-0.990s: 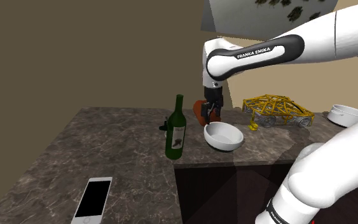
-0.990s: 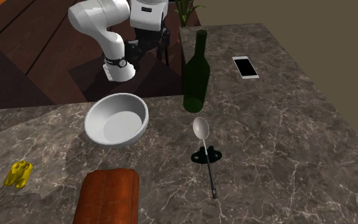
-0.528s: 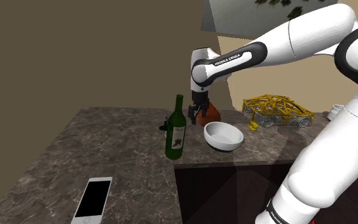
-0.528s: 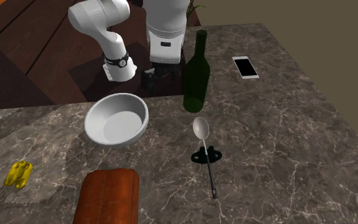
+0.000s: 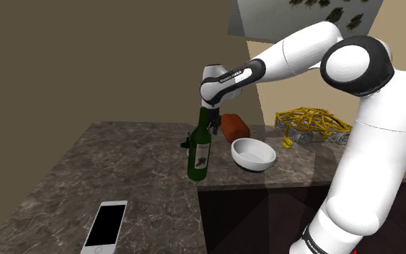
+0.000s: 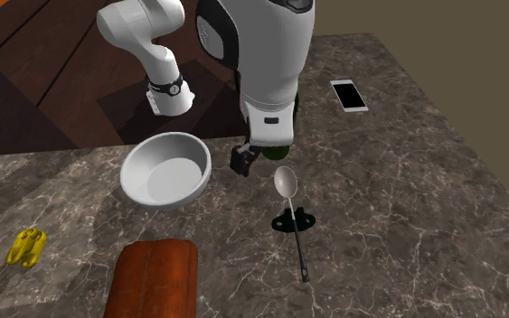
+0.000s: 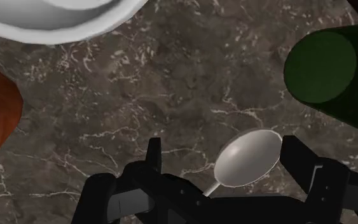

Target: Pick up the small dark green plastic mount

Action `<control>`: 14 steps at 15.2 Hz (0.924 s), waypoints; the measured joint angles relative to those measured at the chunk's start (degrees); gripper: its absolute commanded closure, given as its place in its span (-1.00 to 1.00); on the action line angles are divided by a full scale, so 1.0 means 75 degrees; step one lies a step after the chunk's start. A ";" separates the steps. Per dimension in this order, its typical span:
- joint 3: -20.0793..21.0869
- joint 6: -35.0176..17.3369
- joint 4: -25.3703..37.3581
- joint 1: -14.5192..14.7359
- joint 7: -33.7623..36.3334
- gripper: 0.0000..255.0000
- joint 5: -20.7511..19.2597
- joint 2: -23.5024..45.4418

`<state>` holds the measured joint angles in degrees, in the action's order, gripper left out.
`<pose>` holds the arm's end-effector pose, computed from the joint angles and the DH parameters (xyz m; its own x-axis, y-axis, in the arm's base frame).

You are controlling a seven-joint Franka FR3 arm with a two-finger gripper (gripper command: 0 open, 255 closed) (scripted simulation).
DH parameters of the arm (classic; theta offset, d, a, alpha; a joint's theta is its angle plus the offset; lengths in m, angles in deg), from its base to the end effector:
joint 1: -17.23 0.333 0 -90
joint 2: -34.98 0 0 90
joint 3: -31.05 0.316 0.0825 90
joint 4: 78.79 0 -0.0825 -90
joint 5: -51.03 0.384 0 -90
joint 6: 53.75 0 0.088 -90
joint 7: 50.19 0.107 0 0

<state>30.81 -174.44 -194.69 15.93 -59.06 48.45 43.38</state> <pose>0.5723 -0.0175 0.3730 0.9863 0.1503 -0.0685 0.1525 -0.9879 0.0276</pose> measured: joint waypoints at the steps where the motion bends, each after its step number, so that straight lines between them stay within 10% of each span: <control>1: -0.0006 -0.0079 0.0270 -0.0022 -0.0074 -1.00 0.0035 0.0300; 14: 0.0116 -0.0454 0.3330 -0.0148 -0.0552 -1.00 0.0353 0.3333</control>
<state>31.68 -177.84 -169.71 14.82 -63.20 51.09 68.38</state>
